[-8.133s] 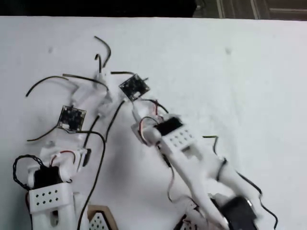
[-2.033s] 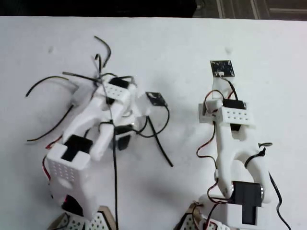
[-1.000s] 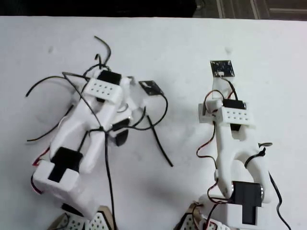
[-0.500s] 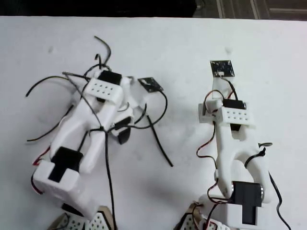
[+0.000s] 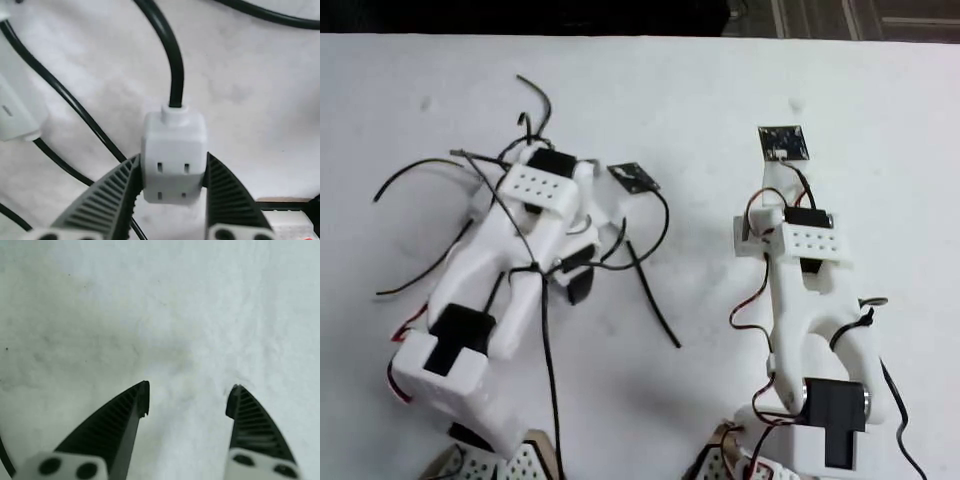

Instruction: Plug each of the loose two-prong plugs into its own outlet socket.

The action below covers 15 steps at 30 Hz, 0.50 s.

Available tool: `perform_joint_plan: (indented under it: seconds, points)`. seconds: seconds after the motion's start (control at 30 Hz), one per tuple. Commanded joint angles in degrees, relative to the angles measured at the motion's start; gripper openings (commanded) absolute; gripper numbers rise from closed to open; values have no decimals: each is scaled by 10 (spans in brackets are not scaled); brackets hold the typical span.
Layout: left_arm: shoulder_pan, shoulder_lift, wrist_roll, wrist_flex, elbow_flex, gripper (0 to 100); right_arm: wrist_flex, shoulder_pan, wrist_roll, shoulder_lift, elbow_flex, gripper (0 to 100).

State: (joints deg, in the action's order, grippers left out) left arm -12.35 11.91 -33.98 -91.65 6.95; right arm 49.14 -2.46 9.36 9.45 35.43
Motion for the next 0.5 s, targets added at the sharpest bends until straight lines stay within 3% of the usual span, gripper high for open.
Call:
perform_joint_plan:
  seconds: [0.0, 0.2, 0.47]
  points:
    - [-8, -2, 5, 20, -24, 174, 5, 1, -3, 4, -19, 248]
    - [-8, -4, -22, 19, -24, 299, 5, 1, -2, 4, -20, 248]
    - [7, -15, -21, -8, -64, 301, 5, 1, -2, 4, -21, 248]
